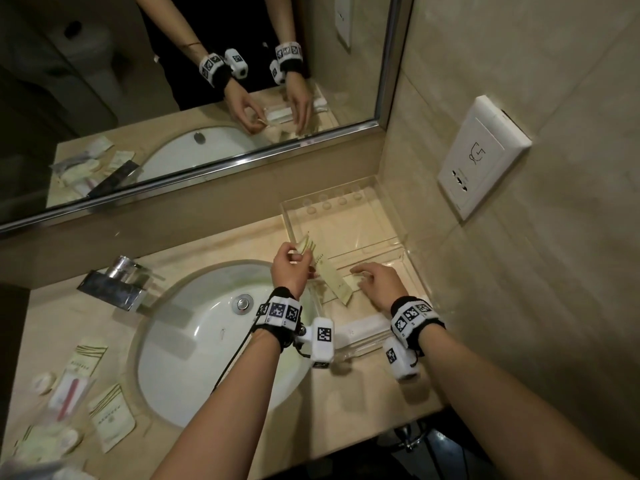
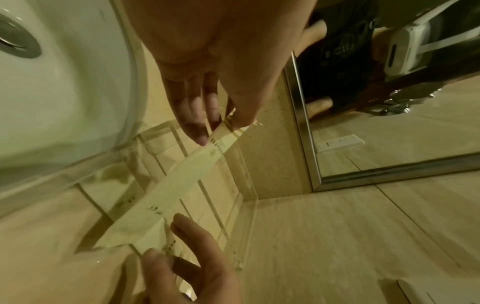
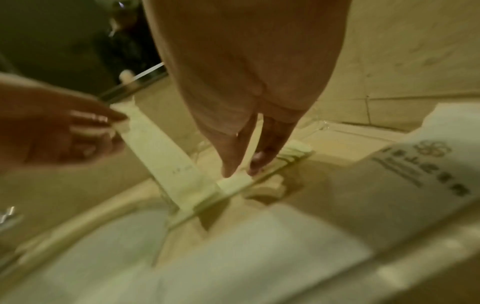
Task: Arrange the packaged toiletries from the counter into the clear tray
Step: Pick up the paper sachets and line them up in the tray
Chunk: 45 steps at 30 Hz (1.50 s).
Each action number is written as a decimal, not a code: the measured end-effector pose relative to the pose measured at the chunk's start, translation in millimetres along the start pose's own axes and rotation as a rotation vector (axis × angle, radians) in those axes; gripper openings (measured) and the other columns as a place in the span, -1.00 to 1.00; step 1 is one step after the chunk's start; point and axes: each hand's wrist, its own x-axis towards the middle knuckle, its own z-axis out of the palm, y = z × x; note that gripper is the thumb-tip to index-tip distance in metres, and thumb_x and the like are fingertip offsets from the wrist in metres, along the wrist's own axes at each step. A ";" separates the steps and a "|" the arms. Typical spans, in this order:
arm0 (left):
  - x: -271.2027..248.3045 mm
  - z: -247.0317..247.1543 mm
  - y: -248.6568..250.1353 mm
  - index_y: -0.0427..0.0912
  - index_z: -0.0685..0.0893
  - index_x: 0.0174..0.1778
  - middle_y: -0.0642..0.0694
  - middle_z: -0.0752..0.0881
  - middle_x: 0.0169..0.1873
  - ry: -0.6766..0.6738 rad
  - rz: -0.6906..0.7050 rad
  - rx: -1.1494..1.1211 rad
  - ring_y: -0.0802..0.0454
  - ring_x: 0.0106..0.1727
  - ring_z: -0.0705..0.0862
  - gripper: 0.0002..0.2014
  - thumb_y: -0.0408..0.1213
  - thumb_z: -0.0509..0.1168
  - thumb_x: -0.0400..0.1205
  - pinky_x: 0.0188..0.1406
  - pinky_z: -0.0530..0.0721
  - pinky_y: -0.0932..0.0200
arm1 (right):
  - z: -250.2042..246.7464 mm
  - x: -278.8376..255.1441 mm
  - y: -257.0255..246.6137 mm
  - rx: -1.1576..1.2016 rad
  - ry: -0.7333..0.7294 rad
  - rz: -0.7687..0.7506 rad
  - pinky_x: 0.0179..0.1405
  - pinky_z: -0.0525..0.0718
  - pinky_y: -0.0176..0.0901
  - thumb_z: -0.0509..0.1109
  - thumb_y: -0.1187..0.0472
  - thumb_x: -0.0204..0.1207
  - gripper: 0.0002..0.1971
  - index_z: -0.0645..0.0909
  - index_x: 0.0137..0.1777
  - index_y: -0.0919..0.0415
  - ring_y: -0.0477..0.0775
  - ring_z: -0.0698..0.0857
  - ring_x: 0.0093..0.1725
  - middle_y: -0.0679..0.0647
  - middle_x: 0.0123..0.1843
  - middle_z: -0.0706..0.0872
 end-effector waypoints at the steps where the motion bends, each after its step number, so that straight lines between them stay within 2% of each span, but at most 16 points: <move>1: 0.4 -3.2 -3.1 -0.30 0.55 0.12 -0.09 0.57 -0.32 0.011 -0.009 -0.014 -0.11 -0.45 0.69 -0.76 -0.34 0.39 0.59 -0.19 0.80 -0.17 | 2.9 0.1 3.2 -0.101 -0.046 -0.051 0.12 0.64 -0.20 0.49 0.39 0.47 -0.60 0.71 0.29 0.09 -0.09 0.66 0.01 -0.02 0.21 0.75; 5: 0.3 -16.1 -8.9 -0.33 0.54 0.12 -0.11 0.58 -0.35 0.040 -0.038 -0.076 -0.01 -0.48 0.70 -0.79 -0.37 0.36 0.62 -0.25 0.81 -0.05 | 15.6 2.8 11.6 -0.371 -0.106 -0.185 0.21 0.62 -0.07 0.59 0.27 0.39 -0.52 0.65 0.33 0.02 0.07 0.61 0.20 -0.01 0.26 0.63; 10: -1.4 -32.6 -7.4 -0.23 0.49 0.14 -0.13 0.60 -0.30 0.086 -0.061 -0.194 -0.04 -0.40 0.69 -0.80 -0.38 0.32 0.64 -0.31 0.80 0.12 | 16.5 7.6 9.0 -0.418 -0.108 -0.176 0.09 0.63 -0.07 0.63 0.26 0.34 -0.64 0.63 0.09 0.04 0.03 0.57 0.13 -0.03 0.18 0.55; 13: -1.6 -42.4 -2.8 -0.21 0.45 0.21 -0.13 0.58 -0.27 0.148 -0.061 -0.306 -0.01 -0.37 0.69 -0.75 -0.38 0.30 0.66 -0.27 0.81 0.16 | 9.4 7.8 0.3 -0.395 -0.066 -0.171 -0.17 0.58 -0.11 0.57 0.26 0.37 -0.75 0.59 -0.06 0.00 0.04 0.61 -0.01 -0.04 -0.03 0.66; 17: -0.5 -53.3 2.9 -0.17 0.38 0.32 -0.14 0.60 -0.24 0.256 -0.036 -0.455 0.07 -0.44 0.71 -0.68 -0.44 0.23 0.68 -0.23 0.81 0.20 | -3.5 3.6 -7.4 -0.244 0.111 -0.257 -0.22 0.51 -0.17 0.45 0.15 0.55 -0.90 0.71 0.03 0.08 -0.01 0.60 -0.14 -0.04 -0.11 0.65; 19: 0.4 -55.3 2.9 -0.22 0.33 0.44 -0.15 0.60 -0.20 0.287 -0.043 -0.491 0.09 -0.43 0.73 -0.59 -0.46 0.21 0.68 -0.21 0.81 0.20 | -5.9 1.8 -8.5 0.023 0.233 -0.148 -0.20 0.66 -0.13 0.44 0.17 0.56 -0.94 0.69 -0.05 0.14 0.00 0.70 -0.18 0.00 -0.15 0.72; 21: -1.5 -54.5 2.7 -0.25 0.31 0.46 -0.18 0.59 -0.17 0.269 -0.043 -0.504 0.06 -0.40 0.75 -0.57 -0.47 0.21 0.68 -0.20 0.81 0.19 | -1.6 2.8 -4.5 0.254 0.308 0.094 -0.13 0.80 0.02 0.44 0.22 0.56 -0.89 0.60 -0.17 0.18 0.10 0.81 -0.17 0.08 -0.21 0.77; 25: -9.4 -49.1 -4.4 -0.18 0.36 0.31 -0.23 0.62 -0.10 0.178 -0.082 -0.515 -0.04 -0.32 0.74 -0.66 -0.51 0.24 0.66 -0.19 0.81 0.20 | 12.2 5.5 13.8 0.366 0.174 0.619 0.07 0.75 0.00 0.57 0.14 0.42 -0.74 0.64 -0.12 0.34 0.24 0.79 -0.04 0.21 -0.10 0.82; 27: -13.3 -45.5 -11.9 -0.21 0.43 0.22 -0.25 0.66 -0.09 0.097 -0.104 -0.460 -0.12 -0.28 0.74 -0.72 -0.53 0.26 0.64 -0.20 0.82 0.17 | 18.6 8.6 15.2 0.366 0.090 0.646 0.18 0.73 0.05 0.54 0.01 0.43 -0.54 0.66 0.06 0.45 0.29 0.77 0.15 0.26 0.04 0.80; 30: -17.4 -39.3 -27.7 -0.28 0.49 0.08 -0.30 0.74 -0.12 -0.005 -0.128 -0.298 -0.14 -0.25 0.75 -0.80 -0.56 0.31 0.60 -0.22 0.82 0.17 | 20.2 9.7 8.6 0.273 0.009 0.645 0.33 0.60 -0.05 0.06 -0.25 0.69 -0.41 0.58 0.36 0.23 0.21 0.67 0.34 0.20 0.28 0.73; 32: -19.1 -34.2 -36.0 -0.33 0.51 0.13 -0.34 0.75 -0.13 -0.034 -0.151 -0.191 -0.11 -0.27 0.74 -0.74 -0.55 0.35 0.57 -0.14 0.81 0.10 | 15.9 8.7 4.5 0.402 0.048 0.677 0.34 0.61 -0.08 0.18 -0.26 0.63 -0.43 0.57 0.40 0.17 0.21 0.66 0.33 0.18 0.30 0.72; 34: -19.3 -26.7 -42.6 -0.33 0.52 0.12 -0.33 0.74 -0.20 -0.046 -0.185 -0.112 -0.10 -0.30 0.72 -0.71 -0.53 0.41 0.53 -0.06 0.77 0.00 | 14.7 7.5 12.8 0.451 0.090 0.619 0.26 0.71 0.04 0.36 -0.01 0.61 -0.52 0.60 0.32 0.39 0.28 0.75 0.20 0.28 0.16 0.77; 36: -19.4 -16.7 -46.1 -0.26 0.53 -0.01 -0.36 0.74 -0.19 -0.059 -0.212 -0.057 -0.09 -0.32 0.71 -0.75 -0.52 0.43 0.50 -0.10 0.76 0.03 | 14.6 3.6 16.9 0.684 0.190 0.642 0.13 0.78 0.15 0.26 0.08 0.70 -0.58 0.62 0.17 0.52 0.33 0.82 0.02 0.30 -0.05 0.81; 39: -17.7 -0.8 -49.8 -0.16 0.52 -0.14 -0.40 0.75 -0.10 -0.105 -0.248 0.018 -0.16 -0.26 0.75 -0.74 -0.52 0.45 0.46 -0.04 0.79 -0.05 | 8.1 -3.1 11.5 0.825 0.201 0.612 -0.23 0.83 -0.06 0.27 -0.13 0.67 -0.53 0.63 0.02 0.36 0.20 0.83 -0.19 0.23 -0.13 0.82; 43: -16.2 14.6 -50.3 -0.13 0.46 -0.24 -0.30 0.70 -0.24 -0.121 -0.253 0.148 -0.22 -0.25 0.78 -0.69 -0.56 0.44 0.43 -0.03 0.79 -0.18 | 6.6 -1.3 15.4 0.679 0.218 0.625 -0.61 0.58 -0.33 0.62 0.17 0.41 -0.58 0.56 0.12 0.38 -0.04 0.64 -0.61 0.30 -0.18 0.76; 45: -18.2 21.7 -47.5 -0.16 0.46 -0.25 -0.23 0.64 -0.26 -0.106 -0.198 0.283 -0.24 -0.22 0.77 -0.68 -0.53 0.49 0.40 -0.09 0.80 -0.15 | 5.8 0.5 16.0 0.570 0.261 0.583 -0.64 0.54 -0.38 0.62 0.29 0.38 -0.56 0.46 0.13 0.24 -0.04 0.64 -0.55 0.30 -0.10 0.74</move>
